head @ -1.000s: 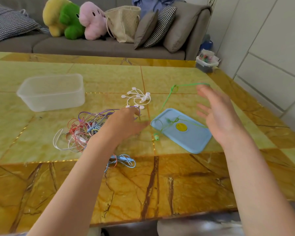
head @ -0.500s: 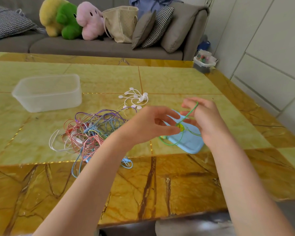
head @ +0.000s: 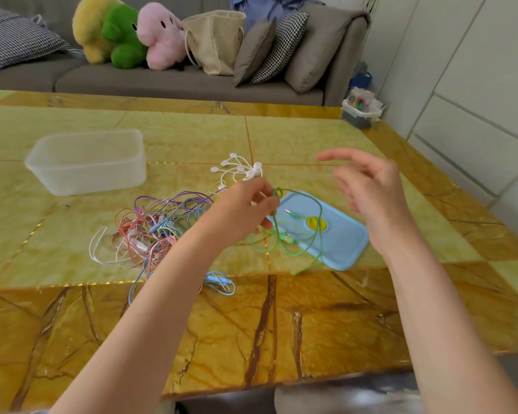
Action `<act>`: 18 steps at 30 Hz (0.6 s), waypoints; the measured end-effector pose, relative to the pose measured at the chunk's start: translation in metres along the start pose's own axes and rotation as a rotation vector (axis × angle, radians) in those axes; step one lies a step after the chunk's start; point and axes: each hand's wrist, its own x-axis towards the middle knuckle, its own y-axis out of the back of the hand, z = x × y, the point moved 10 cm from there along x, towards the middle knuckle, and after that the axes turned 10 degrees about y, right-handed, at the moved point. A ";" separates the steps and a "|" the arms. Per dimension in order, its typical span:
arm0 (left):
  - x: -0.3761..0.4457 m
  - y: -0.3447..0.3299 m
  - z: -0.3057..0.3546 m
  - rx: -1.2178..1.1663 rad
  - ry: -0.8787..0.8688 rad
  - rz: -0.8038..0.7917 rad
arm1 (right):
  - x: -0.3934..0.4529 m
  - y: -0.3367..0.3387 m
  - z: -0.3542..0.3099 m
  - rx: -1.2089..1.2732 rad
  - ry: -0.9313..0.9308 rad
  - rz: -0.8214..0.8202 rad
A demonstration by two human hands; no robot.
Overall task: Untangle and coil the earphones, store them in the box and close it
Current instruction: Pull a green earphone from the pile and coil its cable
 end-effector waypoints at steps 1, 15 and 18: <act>-0.001 -0.003 0.001 0.027 -0.004 -0.024 | 0.001 -0.004 -0.005 -0.024 0.051 -0.015; -0.001 0.004 -0.005 -0.442 0.055 0.025 | -0.006 -0.046 0.002 -0.113 0.066 -0.288; -0.001 0.003 -0.004 -0.381 0.049 0.035 | -0.009 -0.049 -0.001 -0.088 0.063 -0.328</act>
